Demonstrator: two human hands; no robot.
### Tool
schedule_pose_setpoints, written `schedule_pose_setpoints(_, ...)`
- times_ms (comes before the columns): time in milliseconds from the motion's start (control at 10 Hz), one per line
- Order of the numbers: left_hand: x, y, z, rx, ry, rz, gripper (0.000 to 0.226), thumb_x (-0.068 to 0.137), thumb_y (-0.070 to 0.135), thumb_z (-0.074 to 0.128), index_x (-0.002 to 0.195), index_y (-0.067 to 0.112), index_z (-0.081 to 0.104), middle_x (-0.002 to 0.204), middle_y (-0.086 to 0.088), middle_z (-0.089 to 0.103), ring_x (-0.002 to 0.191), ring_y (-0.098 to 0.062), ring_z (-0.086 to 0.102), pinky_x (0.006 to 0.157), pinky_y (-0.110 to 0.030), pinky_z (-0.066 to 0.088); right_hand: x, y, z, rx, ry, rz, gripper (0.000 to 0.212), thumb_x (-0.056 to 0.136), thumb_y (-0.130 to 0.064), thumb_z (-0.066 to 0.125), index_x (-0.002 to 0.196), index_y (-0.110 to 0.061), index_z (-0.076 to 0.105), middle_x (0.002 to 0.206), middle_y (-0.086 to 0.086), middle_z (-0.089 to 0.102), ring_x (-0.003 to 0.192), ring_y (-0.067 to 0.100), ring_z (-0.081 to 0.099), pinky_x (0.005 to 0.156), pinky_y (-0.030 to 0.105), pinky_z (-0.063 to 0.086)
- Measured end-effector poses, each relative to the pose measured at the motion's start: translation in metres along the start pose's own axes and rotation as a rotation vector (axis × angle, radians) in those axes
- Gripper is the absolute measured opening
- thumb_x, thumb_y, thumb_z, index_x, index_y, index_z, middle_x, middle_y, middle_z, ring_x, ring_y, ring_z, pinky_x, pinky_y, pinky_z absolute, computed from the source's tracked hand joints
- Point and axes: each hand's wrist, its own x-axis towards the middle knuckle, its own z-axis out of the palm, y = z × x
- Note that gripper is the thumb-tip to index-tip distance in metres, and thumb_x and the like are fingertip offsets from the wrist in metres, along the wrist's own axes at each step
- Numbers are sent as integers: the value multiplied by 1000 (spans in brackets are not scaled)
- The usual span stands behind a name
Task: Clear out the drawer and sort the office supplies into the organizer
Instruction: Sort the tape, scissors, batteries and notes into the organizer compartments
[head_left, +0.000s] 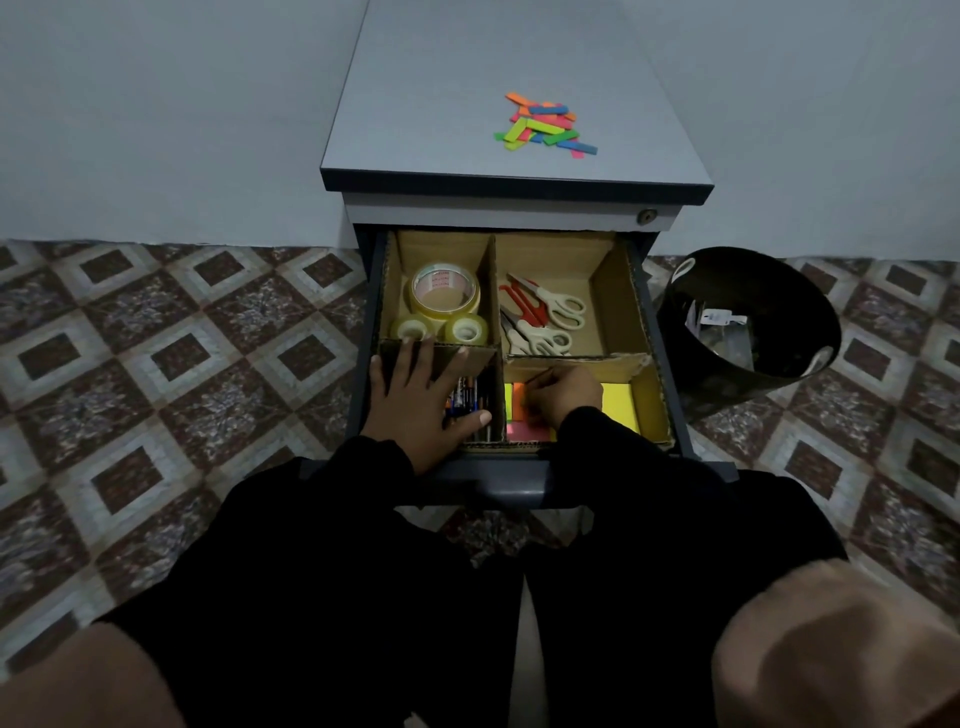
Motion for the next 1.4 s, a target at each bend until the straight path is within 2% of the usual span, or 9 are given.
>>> schedule_pose_setpoints(200, -1, 0, 0, -9, 3, -2, 75, 88, 65, 34, 149, 36, 2, 159, -4, -10, 145, -23, -15, 113, -51, -11, -10, -6, -9, -40, -15, -28, 11, 81, -8, 62, 80, -3, 71, 92, 19, 71, 90, 35, 66, 83, 45, 54)
schedule_pose_setpoints(300, -1, 0, 0, -4, 14, -1, 75, 89, 65, 35, 149, 35, 3, 159, -5, -9, 145, -23, -15, 113, -50, -11, -12, -6, -13, 10, -16, 5, 26, 79, 1, 63, 59, -15, 63, 85, 14, 71, 84, 31, 67, 81, 43, 56)
schedule_pose_setpoints(400, -1, 0, 0, -1, 19, -2, 75, 89, 65, 35, 149, 35, 3, 159, -5, -9, 145, -23, -14, 113, -50, -11, -12, -4, -17, 148, -34, 56, 29, 83, 6, 60, 61, -13, 61, 69, 8, 64, 61, 21, 62, 67, 36, 59)
schedule_pose_setpoints(500, -1, 0, 1, 4, 16, -4, 75, 88, 65, 34, 149, 35, 3, 159, -5, -8, 145, -23, -14, 113, -50, -11, -14, -5, -17, 237, -65, 62, 30, 85, 11, 54, 63, -9, 58, 65, 8, 60, 54, 19, 58, 56, 31, 56)
schedule_pose_setpoints(800, 0, 0, 1, 1, 16, -5, 74, 89, 65, 34, 149, 35, 3, 159, -5, -7, 145, -23, -14, 113, -49, -11, -11, -2, -16, 327, -116, 47, 34, 82, 19, 46, 63, -7, 57, 67, 13, 60, 60, 25, 58, 70, 44, 56)
schedule_pose_setpoints(1100, 1, 0, 3, 28, 11, -10, 74, 89, 65, 34, 149, 35, 3, 159, -4, -7, 145, -23, -13, 113, -50, -10, -14, 1, -17, 342, -129, 20, 33, 75, 21, 53, 61, -9, 56, 68, 12, 61, 65, 26, 59, 73, 44, 57)
schedule_pose_setpoints(1200, 1, -1, 4, 9, 51, -3, 72, 90, 63, 37, 149, 34, 10, 159, -4, -2, 146, -22, -10, 114, -50, -9, -18, 0, -21, 334, -140, -28, 31, 77, 17, 57, 62, -10, 57, 67, 10, 61, 67, 25, 59, 74, 41, 56)
schedule_pose_setpoints(1300, 1, -3, 2, -34, 103, -14, 71, 85, 64, 33, 147, 32, 23, 158, -1, 10, 146, -19, 1, 115, -49, -4, -25, -3, -33, 378, -228, -93, 30, 82, 16, 53, 67, -9, 55, 70, 9, 60, 68, 23, 60, 57, 27, 53)
schedule_pose_setpoints(1400, 1, 0, -6, -61, 170, -13, 66, 84, 59, 37, 142, 29, 36, 153, -1, 27, 142, -18, 19, 115, -45, 6, -32, -11, -56, 320, -304, -176, 29, 83, 16, 53, 72, -11, 55, 74, 2, 62, 65, 11, 63, 51, 19, 47)
